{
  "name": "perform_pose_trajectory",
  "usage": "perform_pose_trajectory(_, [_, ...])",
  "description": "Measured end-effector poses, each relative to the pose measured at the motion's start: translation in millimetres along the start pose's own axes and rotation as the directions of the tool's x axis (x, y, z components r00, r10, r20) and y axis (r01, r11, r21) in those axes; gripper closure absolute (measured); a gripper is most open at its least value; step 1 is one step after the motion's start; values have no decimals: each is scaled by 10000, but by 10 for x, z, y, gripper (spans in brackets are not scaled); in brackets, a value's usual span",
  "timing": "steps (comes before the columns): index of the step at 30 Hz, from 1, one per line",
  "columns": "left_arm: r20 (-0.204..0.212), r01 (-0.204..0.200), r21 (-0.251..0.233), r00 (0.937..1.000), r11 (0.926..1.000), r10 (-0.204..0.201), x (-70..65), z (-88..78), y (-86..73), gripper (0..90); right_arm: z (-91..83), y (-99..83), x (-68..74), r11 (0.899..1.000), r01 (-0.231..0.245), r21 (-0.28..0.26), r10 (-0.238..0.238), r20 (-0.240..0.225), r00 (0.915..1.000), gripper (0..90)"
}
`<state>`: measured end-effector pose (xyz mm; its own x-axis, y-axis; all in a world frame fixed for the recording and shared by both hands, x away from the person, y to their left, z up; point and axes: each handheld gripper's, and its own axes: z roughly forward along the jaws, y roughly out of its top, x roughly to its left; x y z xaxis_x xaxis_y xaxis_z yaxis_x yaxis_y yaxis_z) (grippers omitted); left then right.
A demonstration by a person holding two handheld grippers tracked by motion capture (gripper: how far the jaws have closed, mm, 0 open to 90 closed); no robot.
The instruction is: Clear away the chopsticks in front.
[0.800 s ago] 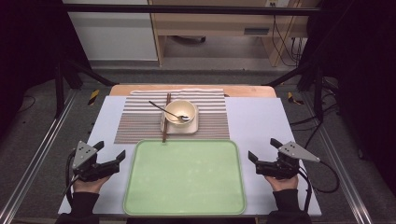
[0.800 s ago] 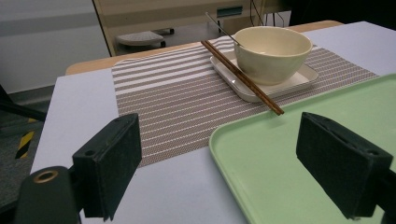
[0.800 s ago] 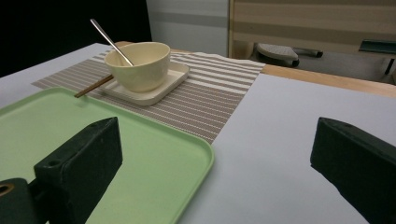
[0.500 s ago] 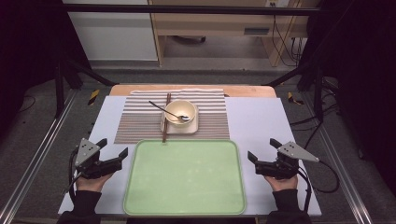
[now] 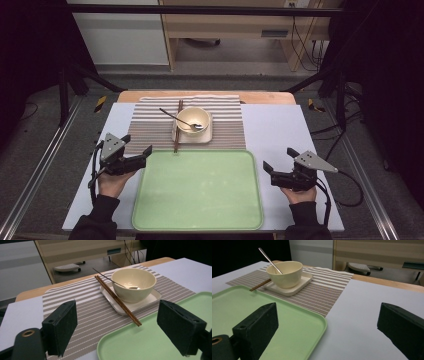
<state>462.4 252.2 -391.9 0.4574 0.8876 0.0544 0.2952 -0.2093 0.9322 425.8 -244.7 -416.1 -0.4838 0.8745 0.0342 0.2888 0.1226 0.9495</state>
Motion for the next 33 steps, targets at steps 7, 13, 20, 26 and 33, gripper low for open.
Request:
perform_pose_trajectory(7, [72,-219,372,9997,9991,217,-40,251,95,166,14,0,4,10000,76,50,-77,116,9999,40])
perform_pose_trajectory(13, [52,-214,594,9998,9980,212,-56,431,124,169,32,-6,7,9999,131,112,-133,115,9998,41])
perform_pose_trajectory(20, [-2,-56,873,10000,9962,56,-67,672,79,217,60,-16,18,9995,200,250,-203,123,9997,44])
perform_pose_trajectory(26, [-44,-184,1079,9998,9940,190,-82,842,50,270,63,-19,18,9994,215,263,-218,130,9997,47])
perform_pose_trajectory(33, [36,-97,1446,10000,9895,93,-98,1034,-7,318,64,-20,16,9995,196,233,-199,126,9997,48])
